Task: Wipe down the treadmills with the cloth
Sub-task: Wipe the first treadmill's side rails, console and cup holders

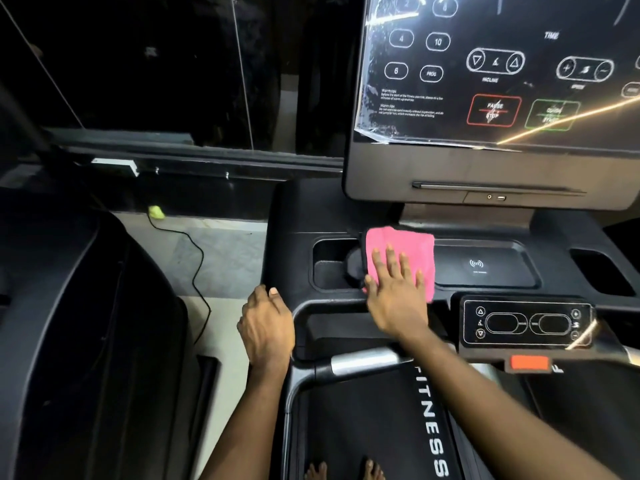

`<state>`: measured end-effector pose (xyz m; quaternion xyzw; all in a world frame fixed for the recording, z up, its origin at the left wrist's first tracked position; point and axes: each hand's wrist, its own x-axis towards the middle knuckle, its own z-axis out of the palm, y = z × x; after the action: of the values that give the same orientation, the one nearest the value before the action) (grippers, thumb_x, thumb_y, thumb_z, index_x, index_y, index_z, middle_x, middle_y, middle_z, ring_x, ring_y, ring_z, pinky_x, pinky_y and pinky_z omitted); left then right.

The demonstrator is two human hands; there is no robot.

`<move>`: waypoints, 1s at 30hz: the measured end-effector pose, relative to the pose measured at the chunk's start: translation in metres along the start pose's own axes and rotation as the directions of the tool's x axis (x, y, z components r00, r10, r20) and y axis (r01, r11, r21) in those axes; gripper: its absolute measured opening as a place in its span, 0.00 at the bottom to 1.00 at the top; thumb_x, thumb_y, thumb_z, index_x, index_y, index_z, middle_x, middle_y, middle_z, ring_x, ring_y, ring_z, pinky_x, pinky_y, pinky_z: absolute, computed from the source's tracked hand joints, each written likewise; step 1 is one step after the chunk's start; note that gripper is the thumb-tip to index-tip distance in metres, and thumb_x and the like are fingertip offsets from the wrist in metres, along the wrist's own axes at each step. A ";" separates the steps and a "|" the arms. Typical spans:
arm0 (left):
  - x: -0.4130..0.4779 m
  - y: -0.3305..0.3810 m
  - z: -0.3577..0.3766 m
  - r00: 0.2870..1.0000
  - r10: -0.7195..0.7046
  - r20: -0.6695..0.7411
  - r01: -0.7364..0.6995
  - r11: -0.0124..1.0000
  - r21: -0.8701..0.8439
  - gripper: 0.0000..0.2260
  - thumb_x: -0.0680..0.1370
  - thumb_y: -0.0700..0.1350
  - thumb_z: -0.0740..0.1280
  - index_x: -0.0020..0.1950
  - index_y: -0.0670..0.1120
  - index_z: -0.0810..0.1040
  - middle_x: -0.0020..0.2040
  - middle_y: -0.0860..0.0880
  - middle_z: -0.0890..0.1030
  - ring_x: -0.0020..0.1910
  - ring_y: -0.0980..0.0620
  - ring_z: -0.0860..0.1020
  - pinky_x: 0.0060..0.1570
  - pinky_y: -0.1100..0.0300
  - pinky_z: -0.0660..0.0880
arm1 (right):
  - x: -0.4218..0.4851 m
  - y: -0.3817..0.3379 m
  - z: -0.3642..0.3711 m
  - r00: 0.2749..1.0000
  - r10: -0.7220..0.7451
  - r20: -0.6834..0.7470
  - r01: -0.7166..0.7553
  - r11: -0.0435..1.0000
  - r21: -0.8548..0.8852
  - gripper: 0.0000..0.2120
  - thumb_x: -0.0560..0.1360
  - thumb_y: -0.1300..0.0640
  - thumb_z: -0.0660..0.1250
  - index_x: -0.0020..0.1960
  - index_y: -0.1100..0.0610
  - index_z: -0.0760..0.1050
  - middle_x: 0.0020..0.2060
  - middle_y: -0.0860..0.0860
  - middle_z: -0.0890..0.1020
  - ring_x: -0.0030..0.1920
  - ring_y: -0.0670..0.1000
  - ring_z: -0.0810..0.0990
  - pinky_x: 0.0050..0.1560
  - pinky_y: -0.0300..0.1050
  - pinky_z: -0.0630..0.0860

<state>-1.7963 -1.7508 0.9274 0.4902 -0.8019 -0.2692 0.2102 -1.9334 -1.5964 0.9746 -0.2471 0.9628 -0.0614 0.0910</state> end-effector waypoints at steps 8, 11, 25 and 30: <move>-0.001 0.002 -0.007 1.000 -0.023 0.008 0.024 0.995 -0.097 0.14 0.82 0.39 0.59 0.67 0.41 0.76 0.57 0.36 0.81 0.56 0.35 0.78 0.52 0.46 0.73 | 0.041 0.013 -0.013 0.997 0.009 0.076 -0.005 0.998 -0.055 0.29 0.85 0.43 0.45 0.83 0.46 0.39 0.82 0.49 0.39 0.82 0.55 0.38 0.80 0.61 0.41; -0.001 0.002 -0.007 0.998 -0.062 0.023 0.064 0.991 -0.116 0.16 0.83 0.40 0.58 0.70 0.44 0.75 0.58 0.36 0.81 0.57 0.35 0.77 0.53 0.47 0.73 | 0.018 -0.008 -0.003 0.996 -0.065 0.069 0.072 0.992 -0.104 0.29 0.83 0.44 0.39 0.83 0.47 0.39 0.82 0.51 0.39 0.82 0.57 0.39 0.80 0.62 0.42; -0.010 0.009 -0.014 0.956 -0.173 -0.237 0.131 0.974 -0.184 0.11 0.81 0.38 0.60 0.59 0.45 0.79 0.49 0.38 0.84 0.48 0.35 0.80 0.47 0.45 0.76 | -0.003 -0.036 0.001 0.692 -0.654 0.305 0.679 0.734 0.033 0.27 0.83 0.34 0.44 0.80 0.33 0.42 0.81 0.41 0.39 0.82 0.52 0.42 0.77 0.64 0.43; -0.020 0.009 -0.015 0.952 -0.204 -0.228 0.175 0.974 -0.141 0.10 0.82 0.39 0.60 0.58 0.44 0.78 0.48 0.36 0.83 0.47 0.33 0.80 0.46 0.43 0.74 | 0.001 -0.003 -0.006 0.629 -0.733 0.260 0.776 0.614 -0.145 0.30 0.83 0.49 0.57 0.80 0.33 0.48 0.82 0.42 0.45 0.80 0.55 0.55 0.73 0.58 0.57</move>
<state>-1.7846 -1.7326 0.9432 0.5808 -0.7021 -0.2738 0.3080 -1.9346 -1.5989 0.9807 -0.6435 0.7561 0.0463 0.1097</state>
